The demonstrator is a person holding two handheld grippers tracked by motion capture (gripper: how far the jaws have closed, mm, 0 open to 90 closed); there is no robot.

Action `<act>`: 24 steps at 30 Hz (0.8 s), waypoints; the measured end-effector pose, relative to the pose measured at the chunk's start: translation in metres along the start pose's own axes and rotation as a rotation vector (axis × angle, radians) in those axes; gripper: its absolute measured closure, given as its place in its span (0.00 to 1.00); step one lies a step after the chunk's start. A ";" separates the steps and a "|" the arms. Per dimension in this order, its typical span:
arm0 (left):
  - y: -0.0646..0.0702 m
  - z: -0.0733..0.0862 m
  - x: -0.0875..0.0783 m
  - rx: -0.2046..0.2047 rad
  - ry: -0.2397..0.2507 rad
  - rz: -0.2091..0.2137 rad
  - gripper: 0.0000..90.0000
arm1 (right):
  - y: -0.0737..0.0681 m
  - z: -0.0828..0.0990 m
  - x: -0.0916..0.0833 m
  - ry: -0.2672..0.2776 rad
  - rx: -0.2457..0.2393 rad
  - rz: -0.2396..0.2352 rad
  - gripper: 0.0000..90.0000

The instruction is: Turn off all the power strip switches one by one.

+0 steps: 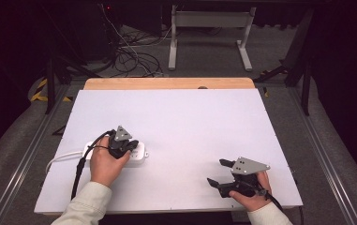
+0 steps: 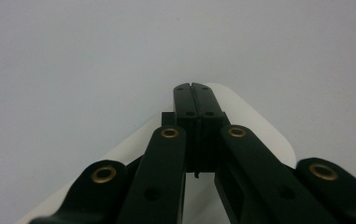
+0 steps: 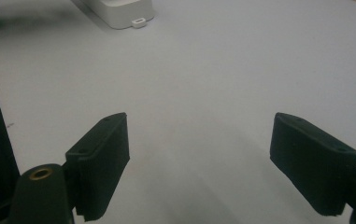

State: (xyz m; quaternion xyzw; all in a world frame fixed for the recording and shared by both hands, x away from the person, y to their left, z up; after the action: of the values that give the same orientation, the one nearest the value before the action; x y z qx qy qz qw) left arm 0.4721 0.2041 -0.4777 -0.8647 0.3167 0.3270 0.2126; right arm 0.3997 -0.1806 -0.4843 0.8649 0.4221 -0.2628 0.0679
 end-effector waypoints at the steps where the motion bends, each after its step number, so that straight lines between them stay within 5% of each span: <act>1: 0.000 0.000 0.000 -0.003 0.007 0.001 1.00 | 0.000 0.000 0.000 0.002 0.003 -0.002 0.22; 2: -0.004 0.000 -0.001 -0.032 0.046 0.015 1.00 | 0.000 0.000 0.000 0.002 0.003 0.000 0.22; 6: -0.012 0.000 -0.011 -0.055 0.057 0.004 1.00 | 0.000 -0.001 -0.002 0.009 0.000 0.001 0.22; 9: -0.016 -0.003 -0.030 -0.087 0.135 0.030 1.00 | 0.003 0.000 -0.002 0.011 0.010 0.001 0.22; 24: -0.015 -0.004 -0.040 -0.098 0.159 0.048 1.00 | 0.002 0.000 -0.002 0.011 0.004 0.002 0.22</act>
State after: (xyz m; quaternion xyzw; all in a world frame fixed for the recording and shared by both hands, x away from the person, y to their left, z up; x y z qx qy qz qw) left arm 0.4611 0.2288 -0.4446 -0.8894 0.3366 0.2775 0.1363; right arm 0.3999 -0.1830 -0.4836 0.8669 0.4212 -0.2590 0.0641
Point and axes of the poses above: each handheld gripper's, and its own axes: x roughly forward along the jaws, z roughly out of its underside, y roughly to its right, the point moved 2 cm from there along x, roughly forward along the jaws, and after that the axes turned 8 degrees about x, right-handed, at the moved point
